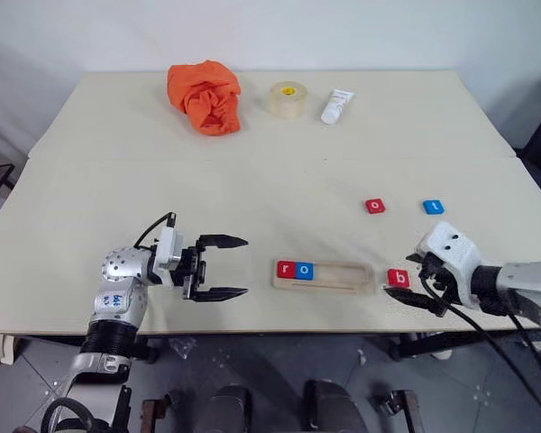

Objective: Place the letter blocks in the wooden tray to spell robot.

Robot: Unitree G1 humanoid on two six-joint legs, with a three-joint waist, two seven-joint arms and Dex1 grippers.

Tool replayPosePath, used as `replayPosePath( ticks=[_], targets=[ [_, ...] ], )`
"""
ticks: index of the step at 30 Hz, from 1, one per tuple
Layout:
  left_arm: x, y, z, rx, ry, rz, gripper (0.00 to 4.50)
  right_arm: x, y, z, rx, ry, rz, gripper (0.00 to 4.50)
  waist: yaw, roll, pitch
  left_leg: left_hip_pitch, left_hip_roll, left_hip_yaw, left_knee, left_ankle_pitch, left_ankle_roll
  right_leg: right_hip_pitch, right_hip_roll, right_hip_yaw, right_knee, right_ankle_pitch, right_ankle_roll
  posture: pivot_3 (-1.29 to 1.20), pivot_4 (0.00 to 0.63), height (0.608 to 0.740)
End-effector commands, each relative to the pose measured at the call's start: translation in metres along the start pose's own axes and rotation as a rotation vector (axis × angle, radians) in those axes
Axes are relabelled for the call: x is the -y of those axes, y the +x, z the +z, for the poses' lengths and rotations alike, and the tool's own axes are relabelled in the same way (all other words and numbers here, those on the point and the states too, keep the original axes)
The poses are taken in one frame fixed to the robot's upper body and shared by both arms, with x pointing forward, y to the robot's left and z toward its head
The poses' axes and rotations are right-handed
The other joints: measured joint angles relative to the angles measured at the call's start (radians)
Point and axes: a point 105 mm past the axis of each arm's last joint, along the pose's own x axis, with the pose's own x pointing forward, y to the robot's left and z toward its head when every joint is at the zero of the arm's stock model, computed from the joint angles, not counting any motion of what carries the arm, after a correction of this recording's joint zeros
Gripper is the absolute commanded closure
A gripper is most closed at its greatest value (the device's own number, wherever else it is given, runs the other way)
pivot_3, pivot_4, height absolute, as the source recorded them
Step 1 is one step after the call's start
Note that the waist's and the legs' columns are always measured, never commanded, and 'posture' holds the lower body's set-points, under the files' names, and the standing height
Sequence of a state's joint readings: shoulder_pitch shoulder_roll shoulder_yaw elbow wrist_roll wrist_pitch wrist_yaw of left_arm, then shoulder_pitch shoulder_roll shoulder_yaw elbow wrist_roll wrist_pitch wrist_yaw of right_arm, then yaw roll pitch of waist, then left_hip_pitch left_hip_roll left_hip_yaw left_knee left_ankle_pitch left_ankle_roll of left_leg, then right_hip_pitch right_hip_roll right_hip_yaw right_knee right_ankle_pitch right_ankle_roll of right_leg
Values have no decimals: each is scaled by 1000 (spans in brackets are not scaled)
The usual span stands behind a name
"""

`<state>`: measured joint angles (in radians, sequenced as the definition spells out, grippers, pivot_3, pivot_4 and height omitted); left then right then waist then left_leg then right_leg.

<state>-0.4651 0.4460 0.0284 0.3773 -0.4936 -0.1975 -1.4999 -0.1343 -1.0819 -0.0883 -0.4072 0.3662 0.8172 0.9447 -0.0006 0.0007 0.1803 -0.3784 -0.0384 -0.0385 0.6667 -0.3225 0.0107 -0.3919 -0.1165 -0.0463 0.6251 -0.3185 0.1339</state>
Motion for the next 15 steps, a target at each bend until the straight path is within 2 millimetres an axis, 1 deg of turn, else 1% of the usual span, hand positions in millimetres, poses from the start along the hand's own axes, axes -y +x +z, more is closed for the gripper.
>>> replayPosePath(
  ticks=[1, 4, 7, 12, 15],
  targets=[
    [2, 1, 3, 7, 26, -33, 0, 9, 0, -12, -60, -122, 93, 20, 0, 0, 0, 0, 0, 0, 0, 0, 0, 0, 0, 0, 0, 0, 0, 0, 150, 740],
    [3, 2, 3, 9, 28, -32, 0, 21, 5, -21, -84, -170, 100, 20, -1, 0, 0, 0, 0, 0, 1, 0, 0, 0, 0, 0, -1, 0, 0, 0, 150, 740],
    [4, 3, 3, 12, 31, -28, 0, 32, 14, -19, -64, -200, 100, 20, -3, 0, 0, 0, 0, 1, 1, 0, -1, 0, 0, 0, -2, 0, 0, 0, 150, 740],
    [4, 2, 3, 11, 34, -22, 0, 36, 20, -14, -38, -246, 126, 20, 0, 0, 0, 0, 1, 0, 2, 1, -2, 0, -1, -1, -3, 0, 0, 0, 150, 740],
    [4, 2, 4, 17, 37, -11, 0, 37, 23, -19, -71, -234, 140, 20, 0, 0, 0, 0, 1, 0, 4, 1, -2, 0, -1, -1, -3, 0, 0, 0, 150, 740]
  ],
)
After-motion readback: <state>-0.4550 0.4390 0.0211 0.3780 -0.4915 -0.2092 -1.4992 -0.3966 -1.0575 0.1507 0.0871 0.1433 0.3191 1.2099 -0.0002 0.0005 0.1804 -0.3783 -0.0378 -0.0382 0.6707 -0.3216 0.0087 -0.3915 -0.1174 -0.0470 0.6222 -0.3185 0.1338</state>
